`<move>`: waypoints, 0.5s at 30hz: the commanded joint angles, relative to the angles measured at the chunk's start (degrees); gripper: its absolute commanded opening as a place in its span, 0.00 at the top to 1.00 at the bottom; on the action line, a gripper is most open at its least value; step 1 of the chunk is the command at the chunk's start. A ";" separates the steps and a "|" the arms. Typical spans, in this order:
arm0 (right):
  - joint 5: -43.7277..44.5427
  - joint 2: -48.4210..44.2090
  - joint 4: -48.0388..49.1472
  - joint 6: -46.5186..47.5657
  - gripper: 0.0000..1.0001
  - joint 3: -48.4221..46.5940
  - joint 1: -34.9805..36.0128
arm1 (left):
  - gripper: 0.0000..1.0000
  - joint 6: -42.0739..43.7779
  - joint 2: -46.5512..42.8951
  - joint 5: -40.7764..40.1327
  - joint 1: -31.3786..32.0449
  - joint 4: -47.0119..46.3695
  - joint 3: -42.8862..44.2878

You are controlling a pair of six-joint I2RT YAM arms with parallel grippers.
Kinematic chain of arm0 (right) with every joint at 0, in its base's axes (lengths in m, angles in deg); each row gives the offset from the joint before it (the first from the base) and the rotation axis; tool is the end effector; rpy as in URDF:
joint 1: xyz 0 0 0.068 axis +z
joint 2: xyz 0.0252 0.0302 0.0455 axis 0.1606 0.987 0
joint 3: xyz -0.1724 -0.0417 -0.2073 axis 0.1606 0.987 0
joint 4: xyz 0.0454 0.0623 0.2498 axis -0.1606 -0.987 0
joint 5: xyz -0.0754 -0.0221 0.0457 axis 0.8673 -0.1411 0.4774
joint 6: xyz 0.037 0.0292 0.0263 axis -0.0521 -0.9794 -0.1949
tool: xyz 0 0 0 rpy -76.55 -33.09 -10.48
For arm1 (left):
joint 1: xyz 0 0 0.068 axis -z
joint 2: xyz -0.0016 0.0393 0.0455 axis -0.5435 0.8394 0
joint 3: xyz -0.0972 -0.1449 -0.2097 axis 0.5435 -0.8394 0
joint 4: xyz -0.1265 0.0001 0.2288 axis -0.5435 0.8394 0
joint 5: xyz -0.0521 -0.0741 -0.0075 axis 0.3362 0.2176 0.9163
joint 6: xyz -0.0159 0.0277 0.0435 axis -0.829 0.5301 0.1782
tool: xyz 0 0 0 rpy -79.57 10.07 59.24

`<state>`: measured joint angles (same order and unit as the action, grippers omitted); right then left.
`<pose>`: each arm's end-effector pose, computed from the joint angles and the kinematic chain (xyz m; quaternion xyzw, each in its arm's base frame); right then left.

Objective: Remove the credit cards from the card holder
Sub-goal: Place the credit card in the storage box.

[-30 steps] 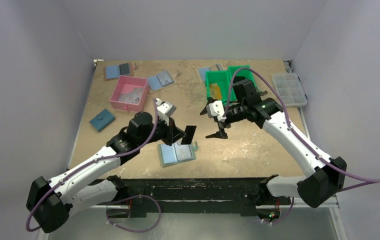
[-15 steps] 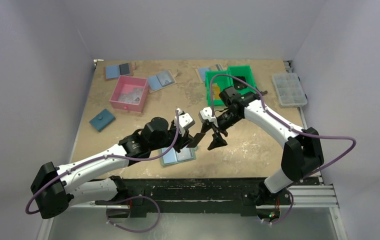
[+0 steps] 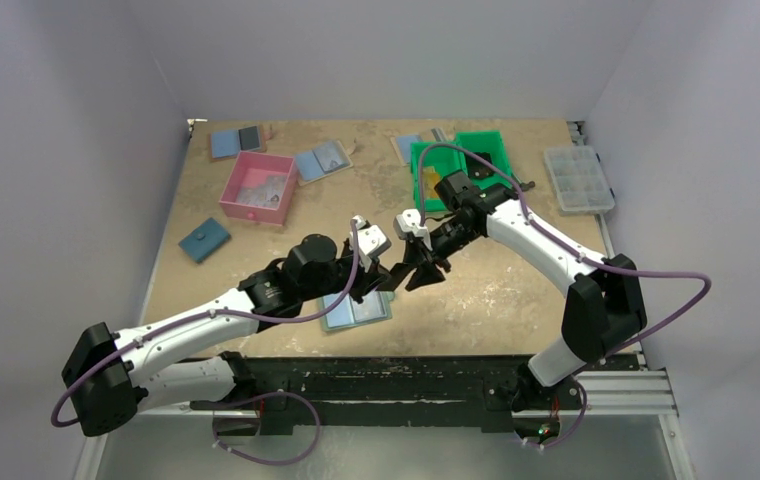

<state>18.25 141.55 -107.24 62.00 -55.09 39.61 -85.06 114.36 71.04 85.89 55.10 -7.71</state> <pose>0.2384 0.1750 0.2688 -0.6889 0.5242 0.4285 0.2587 0.1454 -0.2004 0.2757 0.3599 0.7392 -0.3264 0.4664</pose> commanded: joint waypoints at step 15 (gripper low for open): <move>7.57 -7.41 1.57 -3.27 1.00 -6.71 -12.22 | 0.01 -7.95 -11.60 -15.55 -7.38 14.60 8.34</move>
<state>19.76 139.91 -109.34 61.13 -61.82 32.90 -91.96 107.73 57.32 83.66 63.93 -6.81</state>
